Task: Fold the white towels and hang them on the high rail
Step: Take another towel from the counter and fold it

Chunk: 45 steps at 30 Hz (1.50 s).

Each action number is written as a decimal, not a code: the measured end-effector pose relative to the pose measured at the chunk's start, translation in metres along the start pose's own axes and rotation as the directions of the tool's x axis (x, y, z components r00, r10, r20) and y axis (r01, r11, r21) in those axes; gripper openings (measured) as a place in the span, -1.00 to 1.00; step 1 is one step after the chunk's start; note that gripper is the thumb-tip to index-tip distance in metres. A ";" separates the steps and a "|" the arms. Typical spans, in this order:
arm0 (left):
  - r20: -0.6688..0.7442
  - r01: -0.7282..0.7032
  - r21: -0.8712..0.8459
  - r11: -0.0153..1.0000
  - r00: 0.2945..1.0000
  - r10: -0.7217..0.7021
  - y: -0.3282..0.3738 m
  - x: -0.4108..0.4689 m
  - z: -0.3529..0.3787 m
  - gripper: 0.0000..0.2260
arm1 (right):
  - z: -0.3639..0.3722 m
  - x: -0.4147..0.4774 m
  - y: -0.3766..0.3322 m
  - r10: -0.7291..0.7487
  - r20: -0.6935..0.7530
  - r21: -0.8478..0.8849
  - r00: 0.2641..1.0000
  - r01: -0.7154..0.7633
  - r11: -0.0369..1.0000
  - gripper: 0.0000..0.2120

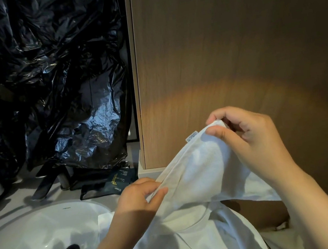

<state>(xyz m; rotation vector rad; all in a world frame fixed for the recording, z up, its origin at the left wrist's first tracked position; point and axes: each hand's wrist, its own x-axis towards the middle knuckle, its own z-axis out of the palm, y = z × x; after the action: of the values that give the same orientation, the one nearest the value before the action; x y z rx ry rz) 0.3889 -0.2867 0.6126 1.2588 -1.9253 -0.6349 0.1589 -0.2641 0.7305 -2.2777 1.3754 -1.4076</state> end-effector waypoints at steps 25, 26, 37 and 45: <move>-0.456 -0.332 0.103 0.938 0.822 0.341 0.025 0.077 -0.125 -0.67 | -0.038 0.051 0.012 0.035 -0.473 -0.009 0.880 -0.044 0.999 -0.92; -0.398 -0.321 0.086 0.943 0.857 0.328 0.022 0.078 -0.125 -0.65 | -0.037 0.048 0.017 0.052 -0.463 -0.011 0.885 -0.064 0.998 -0.92; -0.071 -0.126 0.421 0.898 0.983 0.171 -0.017 0.087 -0.083 -0.80 | -0.009 0.007 0.092 0.300 -0.328 -0.158 0.896 -0.365 0.918 -0.95; -0.118 -0.179 0.283 0.942 0.969 0.219 -0.012 0.072 -0.074 -0.90 | -0.009 -0.012 0.109 0.390 -0.355 -0.192 0.850 -0.474 0.859 -0.89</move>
<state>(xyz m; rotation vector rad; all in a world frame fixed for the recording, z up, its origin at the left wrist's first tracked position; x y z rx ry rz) 0.4365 -0.3586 0.6706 1.2139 -2.0288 -0.1725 0.0818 -0.3152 0.6705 -1.7417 2.1423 -1.5218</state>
